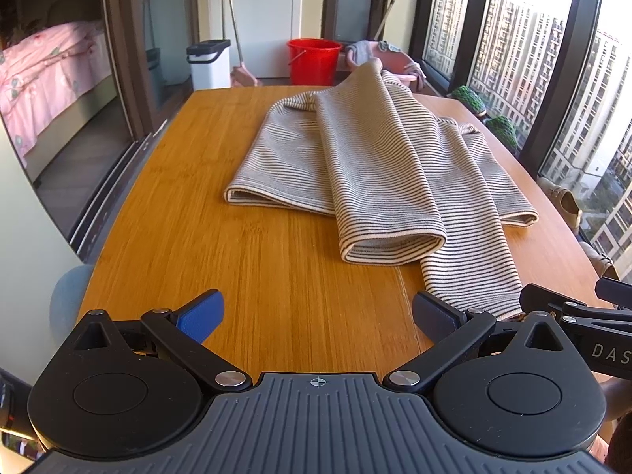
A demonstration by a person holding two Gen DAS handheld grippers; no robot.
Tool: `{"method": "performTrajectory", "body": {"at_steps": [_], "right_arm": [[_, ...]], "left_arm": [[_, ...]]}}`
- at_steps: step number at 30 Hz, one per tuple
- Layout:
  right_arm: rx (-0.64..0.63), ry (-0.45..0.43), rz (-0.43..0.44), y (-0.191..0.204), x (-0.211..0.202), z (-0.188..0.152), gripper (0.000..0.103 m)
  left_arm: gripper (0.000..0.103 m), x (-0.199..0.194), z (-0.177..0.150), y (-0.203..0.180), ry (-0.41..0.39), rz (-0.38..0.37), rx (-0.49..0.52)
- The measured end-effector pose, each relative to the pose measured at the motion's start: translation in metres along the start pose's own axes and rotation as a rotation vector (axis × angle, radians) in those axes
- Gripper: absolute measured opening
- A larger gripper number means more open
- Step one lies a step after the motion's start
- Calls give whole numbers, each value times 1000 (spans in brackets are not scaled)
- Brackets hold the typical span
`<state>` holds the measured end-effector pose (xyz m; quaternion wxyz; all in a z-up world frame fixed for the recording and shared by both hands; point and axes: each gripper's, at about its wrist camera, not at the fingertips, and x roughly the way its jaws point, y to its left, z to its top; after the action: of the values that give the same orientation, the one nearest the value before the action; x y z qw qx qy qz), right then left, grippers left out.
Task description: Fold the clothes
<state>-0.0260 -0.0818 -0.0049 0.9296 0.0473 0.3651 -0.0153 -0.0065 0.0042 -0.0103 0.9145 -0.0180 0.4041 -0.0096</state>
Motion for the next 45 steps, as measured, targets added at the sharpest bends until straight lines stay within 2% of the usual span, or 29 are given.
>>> {"method": "performTrajectory", "body": {"at_steps": [45], "right_arm": [[-8, 31, 0, -1, 4, -2, 103]], "left_arm": [[103, 3, -1, -3, 21, -18, 12]]}}
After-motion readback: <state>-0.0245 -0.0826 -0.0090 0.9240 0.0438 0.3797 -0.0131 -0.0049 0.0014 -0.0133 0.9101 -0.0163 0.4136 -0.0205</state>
